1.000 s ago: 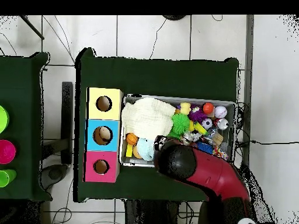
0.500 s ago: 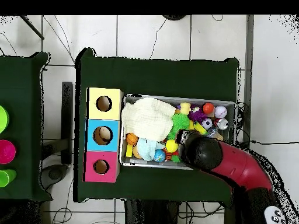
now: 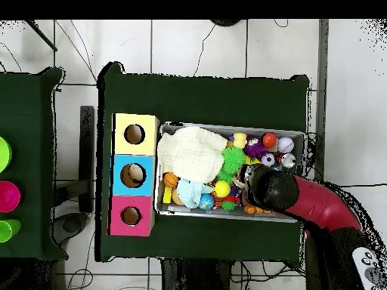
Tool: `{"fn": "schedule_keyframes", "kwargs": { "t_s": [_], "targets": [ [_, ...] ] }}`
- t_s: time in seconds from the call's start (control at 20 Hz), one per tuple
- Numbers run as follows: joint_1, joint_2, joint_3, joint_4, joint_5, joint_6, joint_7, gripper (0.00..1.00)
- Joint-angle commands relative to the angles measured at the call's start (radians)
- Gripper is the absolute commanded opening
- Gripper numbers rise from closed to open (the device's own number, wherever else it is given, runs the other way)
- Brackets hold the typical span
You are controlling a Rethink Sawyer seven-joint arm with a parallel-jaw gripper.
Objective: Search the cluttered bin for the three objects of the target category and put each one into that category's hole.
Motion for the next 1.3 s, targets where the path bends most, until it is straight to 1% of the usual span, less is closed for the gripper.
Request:
{"fn": "schedule_keyframes", "kwargs": {
  "t_s": [0.05,0.2,0.4,0.6,0.65,0.9,1.0,1.1,1.3],
  "targets": [
    [-0.033,0.094,0.119,-0.096,-0.087,0.004,-0.096,1.0],
    [-0.053,0.106,0.125,-0.118,-0.1,0.015,-0.097,1.0],
    [-0.106,0.124,0.146,-0.137,-0.121,0.041,-0.14,1.0],
    [-0.177,0.116,0.166,-0.107,-0.158,0.049,-0.185,1.0],
    [-0.204,0.107,0.174,-0.087,-0.171,0.046,-0.202,1.0],
    [-0.3,0.09,0.208,-0.037,-0.222,0.04,-0.231,1.0],
    [-0.33,0.09,0.221,-0.021,-0.246,0.029,-0.232,1.0],
    [-0.349,0.105,0.227,-0.006,-0.273,0.01,-0.217,1.0],
    [-0.378,0.14,0.223,0.029,-0.328,-0.045,-0.167,1.0]
  ]
}}
